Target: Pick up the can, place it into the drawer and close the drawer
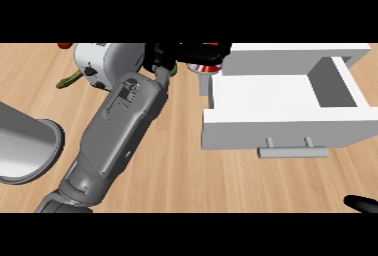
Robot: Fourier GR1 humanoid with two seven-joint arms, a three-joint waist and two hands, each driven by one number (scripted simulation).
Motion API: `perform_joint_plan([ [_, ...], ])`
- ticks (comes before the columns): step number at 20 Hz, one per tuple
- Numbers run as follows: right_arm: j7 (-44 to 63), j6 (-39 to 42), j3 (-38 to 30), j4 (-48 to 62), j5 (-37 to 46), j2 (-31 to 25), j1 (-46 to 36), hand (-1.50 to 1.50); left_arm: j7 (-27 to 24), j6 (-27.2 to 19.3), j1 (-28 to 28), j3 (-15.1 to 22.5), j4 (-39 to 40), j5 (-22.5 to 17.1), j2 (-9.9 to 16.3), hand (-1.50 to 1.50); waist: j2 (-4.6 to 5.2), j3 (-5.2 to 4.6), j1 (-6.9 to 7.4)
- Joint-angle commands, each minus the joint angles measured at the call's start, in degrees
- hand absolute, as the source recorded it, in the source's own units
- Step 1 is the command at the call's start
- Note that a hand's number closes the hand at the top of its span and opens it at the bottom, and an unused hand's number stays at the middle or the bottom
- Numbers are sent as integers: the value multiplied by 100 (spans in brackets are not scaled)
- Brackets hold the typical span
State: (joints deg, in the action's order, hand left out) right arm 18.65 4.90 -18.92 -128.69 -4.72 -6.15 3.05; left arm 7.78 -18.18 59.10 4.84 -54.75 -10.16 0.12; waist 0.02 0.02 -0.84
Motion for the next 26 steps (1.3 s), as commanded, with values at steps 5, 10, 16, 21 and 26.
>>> perform_joint_plan([
  [5,133,-21,-9,-76,-38,-58,-87,-150,458,-532,1520,174,910,-203,-12,150,19,2,-96],
  [10,-78,-27,7,-40,-97,84,-11,-150,470,-822,2146,493,1622,-575,-12,150,33,6,-165],
  [16,-127,-20,98,140,37,29,-162,-150,145,-753,2757,634,2638,-999,-12,150,93,13,-322],
  [21,68,-25,-67,49,-101,-145,-281,-150,49,-713,3067,742,3191,-1087,-12,150,98,11,-308],
  [26,6,12,181,195,55,-114,-405,-150,173,-1480,3392,1135,3314,-1460,-12,150,111,18,-435],
])
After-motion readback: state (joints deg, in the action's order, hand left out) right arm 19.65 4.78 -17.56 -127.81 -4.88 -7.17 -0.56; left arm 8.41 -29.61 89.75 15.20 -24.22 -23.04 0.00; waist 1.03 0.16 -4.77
